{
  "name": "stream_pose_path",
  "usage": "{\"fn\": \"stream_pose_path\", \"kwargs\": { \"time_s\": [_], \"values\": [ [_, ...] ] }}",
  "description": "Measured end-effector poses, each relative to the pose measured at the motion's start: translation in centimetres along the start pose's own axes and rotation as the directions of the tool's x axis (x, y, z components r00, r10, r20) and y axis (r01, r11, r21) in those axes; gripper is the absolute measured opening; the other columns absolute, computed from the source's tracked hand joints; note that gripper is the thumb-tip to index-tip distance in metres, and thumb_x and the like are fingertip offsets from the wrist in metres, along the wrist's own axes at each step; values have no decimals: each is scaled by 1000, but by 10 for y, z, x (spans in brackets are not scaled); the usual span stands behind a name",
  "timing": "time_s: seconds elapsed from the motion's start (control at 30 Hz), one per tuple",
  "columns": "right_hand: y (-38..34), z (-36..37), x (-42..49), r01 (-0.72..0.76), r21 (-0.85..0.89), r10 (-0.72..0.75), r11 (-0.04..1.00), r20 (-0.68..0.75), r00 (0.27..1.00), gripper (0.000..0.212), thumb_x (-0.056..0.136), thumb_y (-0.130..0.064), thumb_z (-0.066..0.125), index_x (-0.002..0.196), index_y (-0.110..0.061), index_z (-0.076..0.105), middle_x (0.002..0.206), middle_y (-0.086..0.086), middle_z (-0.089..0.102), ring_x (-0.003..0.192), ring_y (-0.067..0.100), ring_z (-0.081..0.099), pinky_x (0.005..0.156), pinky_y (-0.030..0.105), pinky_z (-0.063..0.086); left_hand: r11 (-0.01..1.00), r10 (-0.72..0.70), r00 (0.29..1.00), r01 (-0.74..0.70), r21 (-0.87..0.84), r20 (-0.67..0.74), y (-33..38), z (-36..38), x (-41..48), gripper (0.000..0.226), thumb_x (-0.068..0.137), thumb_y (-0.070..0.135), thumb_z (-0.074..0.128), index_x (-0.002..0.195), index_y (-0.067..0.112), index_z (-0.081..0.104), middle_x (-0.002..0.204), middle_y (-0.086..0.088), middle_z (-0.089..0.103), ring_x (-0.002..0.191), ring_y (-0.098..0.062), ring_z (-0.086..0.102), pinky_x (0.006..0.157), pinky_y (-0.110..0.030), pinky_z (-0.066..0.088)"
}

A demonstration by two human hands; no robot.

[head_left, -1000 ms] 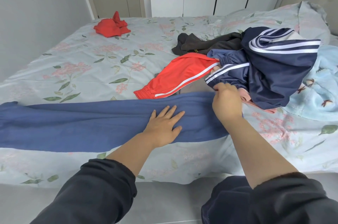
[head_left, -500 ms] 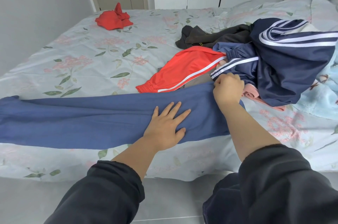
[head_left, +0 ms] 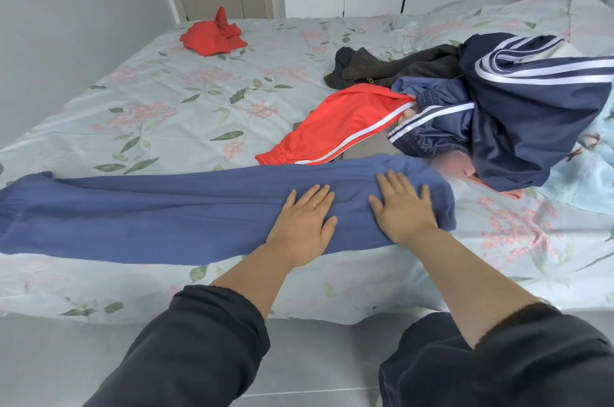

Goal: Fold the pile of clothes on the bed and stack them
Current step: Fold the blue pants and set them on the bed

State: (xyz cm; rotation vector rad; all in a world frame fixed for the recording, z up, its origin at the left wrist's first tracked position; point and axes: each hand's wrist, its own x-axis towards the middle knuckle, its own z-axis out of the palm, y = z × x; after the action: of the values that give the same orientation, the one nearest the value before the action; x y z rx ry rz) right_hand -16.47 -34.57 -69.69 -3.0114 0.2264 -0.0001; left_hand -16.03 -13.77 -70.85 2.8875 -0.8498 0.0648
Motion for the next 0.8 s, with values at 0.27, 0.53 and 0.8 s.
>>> {"fn": "stream_pose_path", "kwargs": {
  "time_s": [0.27, 0.53, 0.8],
  "values": [
    [-88, -18, -1, 133, 46, -121, 990, -200, 972, 61, 100, -42, 27, 152, -12, 12, 160, 9, 4, 147, 27, -1, 116, 51, 0, 966, -158, 987, 155, 207, -2, -70, -22, -69, 61, 97, 54, 15, 153, 29, 7, 161, 6, 8, 148, -16, -1, 116, -49, -7],
    [-169, 11, -9, 239, -22, -230, 971, 192, 954, 59, 101, -47, 15, 153, -20, 7, 161, 1, -1, 147, 22, -2, 115, 53, -3, 988, -151, 974, 155, 9, -171, -118, -44, -138, 41, 82, 22, 62, 121, 12, 63, 118, -7, 57, 111, -28, 51, 94, -37, 39],
    [-220, -1, 8, 370, 203, -345, 906, -148, 927, 40, 99, -23, 40, 136, -8, 46, 139, 10, 46, 129, 29, 37, 109, 40, 27, 912, -410, 895, 398, -97, -174, -174, -64, -157, 36, 102, 31, 37, 126, 17, 60, 125, 1, 58, 115, -22, 48, 101, -34, 34]
  ]
}}
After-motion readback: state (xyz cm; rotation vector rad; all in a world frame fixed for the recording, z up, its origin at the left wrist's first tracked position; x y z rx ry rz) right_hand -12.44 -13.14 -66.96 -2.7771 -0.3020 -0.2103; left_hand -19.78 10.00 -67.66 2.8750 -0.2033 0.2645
